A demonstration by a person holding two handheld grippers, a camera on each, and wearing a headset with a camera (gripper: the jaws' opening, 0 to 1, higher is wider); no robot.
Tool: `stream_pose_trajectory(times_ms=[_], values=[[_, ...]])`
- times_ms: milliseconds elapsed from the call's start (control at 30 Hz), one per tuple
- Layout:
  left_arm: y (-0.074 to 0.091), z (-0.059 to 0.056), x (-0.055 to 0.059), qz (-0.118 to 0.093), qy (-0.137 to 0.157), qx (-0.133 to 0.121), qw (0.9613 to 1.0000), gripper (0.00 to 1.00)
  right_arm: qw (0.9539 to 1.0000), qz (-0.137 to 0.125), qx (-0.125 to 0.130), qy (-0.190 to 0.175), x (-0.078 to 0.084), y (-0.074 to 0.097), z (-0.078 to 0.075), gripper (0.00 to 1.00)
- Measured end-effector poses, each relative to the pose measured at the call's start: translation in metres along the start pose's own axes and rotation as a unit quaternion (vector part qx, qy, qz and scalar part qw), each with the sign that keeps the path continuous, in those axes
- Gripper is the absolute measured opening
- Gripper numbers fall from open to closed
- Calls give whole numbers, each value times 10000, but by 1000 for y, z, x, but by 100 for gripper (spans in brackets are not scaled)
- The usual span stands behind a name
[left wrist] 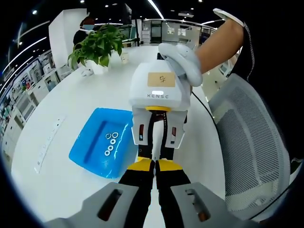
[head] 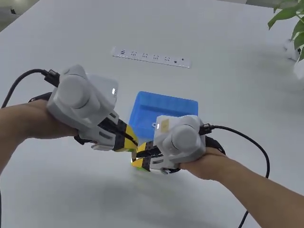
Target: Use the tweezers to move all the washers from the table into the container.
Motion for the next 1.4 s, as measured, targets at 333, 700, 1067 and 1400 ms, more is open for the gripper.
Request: stream_pose_trajectory(times_ms=[333, 700, 1067, 1400], values=[[0, 0, 0, -20, 20, 21, 10000, 5, 10000, -39, 34, -3, 0, 0, 0, 12], [0, 2, 1, -68, 26, 78, 9999, 5, 10000, -47, 18, 0, 1, -1, 0, 12], [3, 5, 4, -48, 71, 109, 9999, 5, 10000, -10, 34, 24, 3, -1, 0, 12], [3, 4, 4, -13, 89, 153, 9998, 5, 9999, 3, -33, 144, 2, -2, 1, 13]])
Point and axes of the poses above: the centre of the closed fingertips' face, and the gripper's own axes: y roughly backward along the fingers, z roughly to its left, x roughly out of its underside, the point moved 10 cm from there along y, roughly backward along the fingers, and after that the axes turned 12 degrees about y, right-handed, at the moved point
